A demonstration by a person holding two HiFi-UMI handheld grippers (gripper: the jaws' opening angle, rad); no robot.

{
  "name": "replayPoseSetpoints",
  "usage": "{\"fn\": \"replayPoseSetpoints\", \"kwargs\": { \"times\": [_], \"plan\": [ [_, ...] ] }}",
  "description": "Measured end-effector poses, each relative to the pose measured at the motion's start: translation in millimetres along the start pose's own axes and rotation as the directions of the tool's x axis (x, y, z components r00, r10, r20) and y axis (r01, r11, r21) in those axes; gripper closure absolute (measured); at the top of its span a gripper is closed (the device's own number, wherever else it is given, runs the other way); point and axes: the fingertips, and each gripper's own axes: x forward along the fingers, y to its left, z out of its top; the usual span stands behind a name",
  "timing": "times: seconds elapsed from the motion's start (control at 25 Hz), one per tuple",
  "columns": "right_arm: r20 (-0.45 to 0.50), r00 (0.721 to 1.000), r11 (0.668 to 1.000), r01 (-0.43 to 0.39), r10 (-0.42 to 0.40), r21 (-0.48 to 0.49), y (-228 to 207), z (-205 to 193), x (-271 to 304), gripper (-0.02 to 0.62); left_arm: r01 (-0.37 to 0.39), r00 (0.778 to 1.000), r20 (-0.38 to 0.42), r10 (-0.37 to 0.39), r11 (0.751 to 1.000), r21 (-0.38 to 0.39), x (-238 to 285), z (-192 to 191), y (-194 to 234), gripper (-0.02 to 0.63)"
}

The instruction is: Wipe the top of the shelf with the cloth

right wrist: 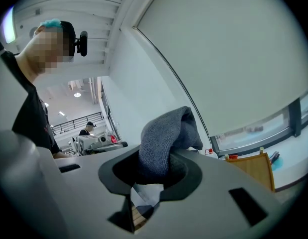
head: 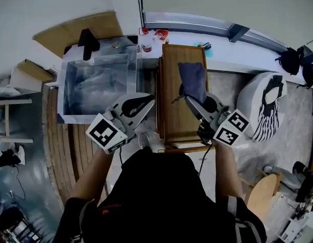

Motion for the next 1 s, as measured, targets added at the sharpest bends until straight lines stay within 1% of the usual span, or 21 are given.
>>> {"fn": "replayPoseSetpoints", "kwargs": {
  "times": [0.12,0.36,0.56,0.8,1.0],
  "plan": [
    [0.015,1.000,1.000,-0.003,0.003,0.006,3.4,1.9,6.1,0.509,-0.014,1.000,0.001,0.014,1.000,0.000,-2.9,-0.2,4.8,0.578],
    [0.014,1.000,1.000,-0.010,0.010,0.027,11.5,-1.6,10.3,0.509,-0.030,1.000,-0.009,0.030,0.999,-0.016,-7.5,-5.5,2.3,0.578],
    [-0.008,1.000,0.999,-0.014,0.014,0.039,14.8,-9.2,11.9,0.509,-0.032,0.999,-0.025,0.031,0.999,-0.027,-8.9,-16.4,-2.0,0.578],
    [-0.040,0.999,0.999,-0.018,0.020,0.038,20.4,-18.2,9.9,0.509,-0.036,0.999,-0.033,0.035,0.998,-0.043,-11.2,-19.1,-7.0,0.578],
    [-0.049,0.999,0.999,-0.014,0.016,0.043,20.3,-24.5,5.5,0.509,-0.030,0.999,-0.025,0.029,0.999,-0.022,-12.1,-20.0,-10.8,0.578]
  ]
}}
